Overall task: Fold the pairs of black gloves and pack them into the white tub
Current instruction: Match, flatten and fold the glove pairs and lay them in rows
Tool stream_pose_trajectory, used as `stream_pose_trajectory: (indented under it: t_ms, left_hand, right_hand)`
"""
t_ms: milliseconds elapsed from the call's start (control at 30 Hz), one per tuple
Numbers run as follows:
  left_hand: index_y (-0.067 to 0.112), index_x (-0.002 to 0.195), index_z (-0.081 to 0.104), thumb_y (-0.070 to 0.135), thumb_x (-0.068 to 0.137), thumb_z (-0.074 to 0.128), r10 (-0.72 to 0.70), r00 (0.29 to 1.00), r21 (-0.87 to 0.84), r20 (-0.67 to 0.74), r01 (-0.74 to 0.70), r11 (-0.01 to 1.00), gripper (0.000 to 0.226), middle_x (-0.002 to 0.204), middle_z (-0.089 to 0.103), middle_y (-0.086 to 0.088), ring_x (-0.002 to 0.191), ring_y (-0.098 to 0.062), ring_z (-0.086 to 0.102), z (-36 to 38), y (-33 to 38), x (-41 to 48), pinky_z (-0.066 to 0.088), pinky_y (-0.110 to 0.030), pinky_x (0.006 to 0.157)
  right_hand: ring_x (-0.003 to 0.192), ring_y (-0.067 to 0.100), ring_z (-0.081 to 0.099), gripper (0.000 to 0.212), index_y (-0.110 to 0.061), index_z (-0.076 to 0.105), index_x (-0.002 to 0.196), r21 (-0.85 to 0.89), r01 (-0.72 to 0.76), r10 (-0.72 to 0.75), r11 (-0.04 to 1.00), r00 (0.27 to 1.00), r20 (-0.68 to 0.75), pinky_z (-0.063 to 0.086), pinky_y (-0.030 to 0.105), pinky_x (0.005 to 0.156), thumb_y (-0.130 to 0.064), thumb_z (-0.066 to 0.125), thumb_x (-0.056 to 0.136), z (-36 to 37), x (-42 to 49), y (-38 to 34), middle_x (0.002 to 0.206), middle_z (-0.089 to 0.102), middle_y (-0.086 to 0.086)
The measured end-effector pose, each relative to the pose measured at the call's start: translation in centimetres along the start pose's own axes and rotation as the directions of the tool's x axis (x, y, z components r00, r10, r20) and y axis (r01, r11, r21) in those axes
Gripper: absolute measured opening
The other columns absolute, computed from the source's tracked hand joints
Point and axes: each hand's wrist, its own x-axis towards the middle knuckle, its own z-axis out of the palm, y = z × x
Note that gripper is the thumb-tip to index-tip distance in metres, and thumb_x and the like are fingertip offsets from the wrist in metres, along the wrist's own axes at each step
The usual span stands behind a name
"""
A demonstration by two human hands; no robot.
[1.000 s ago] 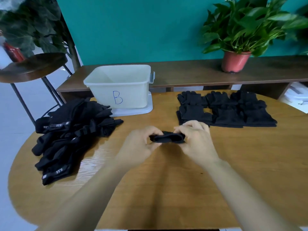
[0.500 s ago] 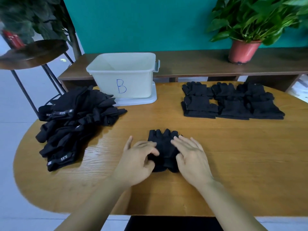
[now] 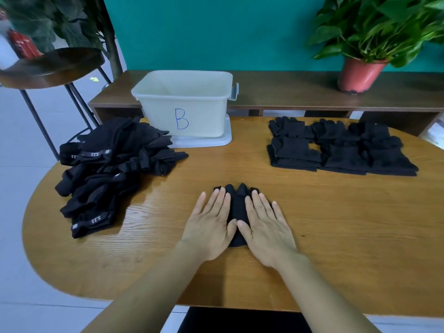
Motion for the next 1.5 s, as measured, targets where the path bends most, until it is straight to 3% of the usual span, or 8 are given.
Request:
stream_pose_trajectory:
  t_ms: [267,600,700,800,1000,1233,1333,1500]
  left_hand:
    - [0.011,0.155,-0.013,0.055,0.102,0.002,-0.087,0.993,0.017,0.080,0.086,0.996,0.071,0.165,-0.017,-0.004,0.149,-0.015,-0.023,-0.8,-0.4,0.1,-0.024,-0.044,0.117]
    - [0.014,0.159,0.001,0.049,0.106,0.014,-0.129,0.979,-0.025,-0.160,0.127,0.992,0.065,0.166,-0.008,-0.005,0.151,-0.015,-0.019,-4.8,-6.4,-3.0,-0.023,-0.043,0.118]
    - [0.015,0.159,0.007,0.055,0.093,-0.005,-0.174,0.964,-0.031,-0.200,0.171,0.985,0.078,0.167,-0.003,-0.003,0.152,-0.014,-0.013,-5.4,-9.3,-4.1,-0.022,-0.040,0.119]
    - [0.015,0.158,0.019,0.055,0.083,-0.011,-0.217,0.944,-0.072,-0.248,0.205,0.976,0.090,0.166,0.009,-0.001,0.153,-0.013,-0.002,-5.7,-12.4,-4.7,-0.022,-0.035,0.118]
    - [0.012,0.132,0.063,0.036,0.098,0.029,-0.288,0.897,-0.038,-0.335,0.292,0.956,0.054,0.140,0.059,-0.004,0.135,-0.020,0.050,-6.5,-18.4,-3.4,0.009,-0.038,0.119]
    - [0.018,0.156,0.027,0.043,0.105,0.036,-0.391,0.827,-0.096,-0.405,0.387,0.917,0.057,0.163,0.023,0.003,0.152,-0.010,0.011,-8.0,-25.2,-1.3,-0.018,-0.028,0.118]
    - [0.021,0.150,0.038,0.057,0.097,0.042,-0.415,0.820,-0.113,-0.395,0.405,0.907,0.064,0.155,0.040,0.008,0.148,-0.008,0.025,-7.8,-26.8,-0.5,-0.012,-0.031,0.119]
    - [0.032,0.107,0.066,0.062,0.077,0.034,-0.408,0.813,-0.154,-0.417,0.379,0.913,0.053,0.099,0.070,0.016,0.106,0.000,0.060,-7.2,-26.9,0.3,-0.018,-0.011,0.104]
  right_hand:
    - [0.147,0.011,-0.022,0.065,-0.019,-0.011,0.155,0.025,-0.037,0.034,0.999,0.995,0.096,-0.015,0.038,0.121,-0.053,0.006,0.102,-1.6,0.3,-0.6,0.162,-0.020,0.000]
    - [0.150,0.009,0.013,0.051,-0.022,0.028,0.154,0.191,0.083,-0.035,0.978,0.970,-0.240,-0.001,0.030,0.122,-0.036,0.034,0.105,-5.9,2.7,-5.0,0.155,0.038,-0.001]
    - [0.149,0.010,0.014,0.051,-0.021,0.028,0.154,0.170,0.124,-0.074,0.978,0.960,-0.270,-0.001,0.030,0.122,-0.034,0.037,0.105,-6.9,4.2,-6.8,0.151,0.044,-0.002]
    - [0.149,0.010,0.014,0.051,-0.022,0.028,0.154,0.140,0.155,-0.111,0.978,0.954,-0.280,-0.001,0.030,0.120,-0.034,0.036,0.105,-7.4,6.1,-8.6,0.153,0.041,-0.005]
    - [0.146,0.013,0.026,0.046,-0.024,0.040,0.148,0.107,0.283,-0.235,0.953,0.915,-0.328,0.007,0.033,0.119,-0.029,0.043,0.102,-7.0,11.6,-12.4,0.145,0.052,-0.006]
    - [0.136,0.025,0.045,0.039,-0.017,0.057,0.133,-0.010,0.522,-0.473,0.853,0.766,-0.436,0.032,0.045,0.113,-0.026,0.057,0.096,-7.6,18.7,-20.2,0.129,0.065,0.001]
    - [0.136,0.027,0.044,0.040,-0.016,0.056,0.134,-0.101,0.558,-0.539,0.823,0.714,-0.446,0.034,0.047,0.112,-0.026,0.059,0.095,-7.7,21.1,-22.7,0.135,0.060,0.005]
    - [0.151,0.030,0.007,0.048,-0.019,0.041,0.145,-0.302,0.586,-0.655,0.752,0.713,-0.250,0.008,0.049,0.121,-0.024,0.052,0.099,-7.2,23.9,-24.4,0.161,0.021,0.012]
